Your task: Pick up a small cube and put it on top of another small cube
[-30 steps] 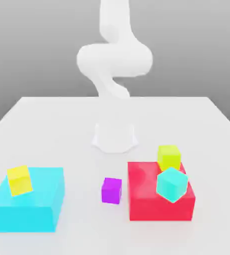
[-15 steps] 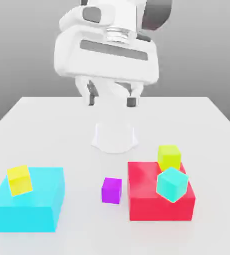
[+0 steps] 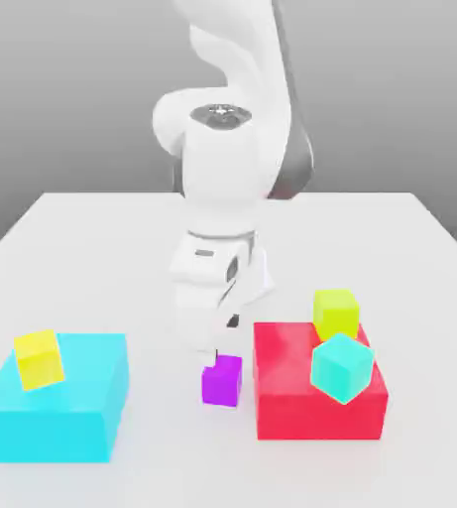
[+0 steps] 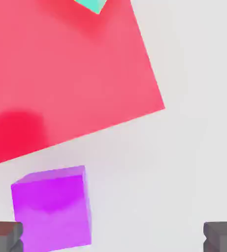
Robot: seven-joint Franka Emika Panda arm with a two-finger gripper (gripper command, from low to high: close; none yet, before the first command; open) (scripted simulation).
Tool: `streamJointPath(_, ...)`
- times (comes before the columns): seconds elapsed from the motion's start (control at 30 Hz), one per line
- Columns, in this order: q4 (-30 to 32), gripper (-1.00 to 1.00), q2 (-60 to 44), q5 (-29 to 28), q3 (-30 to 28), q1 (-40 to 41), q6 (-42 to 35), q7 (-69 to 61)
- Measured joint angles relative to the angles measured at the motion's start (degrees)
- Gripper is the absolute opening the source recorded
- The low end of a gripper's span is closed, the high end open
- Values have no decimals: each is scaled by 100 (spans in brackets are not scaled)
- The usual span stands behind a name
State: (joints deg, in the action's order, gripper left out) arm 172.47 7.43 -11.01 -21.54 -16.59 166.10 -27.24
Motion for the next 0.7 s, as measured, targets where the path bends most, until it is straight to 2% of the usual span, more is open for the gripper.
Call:
streamJointPath(0.07, 10, 0, -393, 455, -48, -187, 334, -409)
streamJointPath(0.1, -10, 0, -606, 886, 59, -302, 505, -719)
streamJointPath(0.17, -83, 0, -1033, 1844, 809, 189, 838, -1395)
streamJointPath(0.23, -162, 0, -1448, 2293, 1680, 976, 1176, -1721)
streamJointPath(0.3, -228, 0, -1863, 2214, 2185, 1523, 1531, -1678)
streamJointPath(0.33, -246, -100, -1971, 2201, 2301, 1648, 1622, -1675)
streamJointPath(0.57, -242, -100, -1948, 2194, 2330, 1681, 1590, -1670)
streamJointPath(0.63, -184, -100, -1631, 2090, 2073, 1446, 1328, -1584)
streamJointPath(0.7, -108, -100, -1238, 1672, 1740, 1229, 1010, -1282)
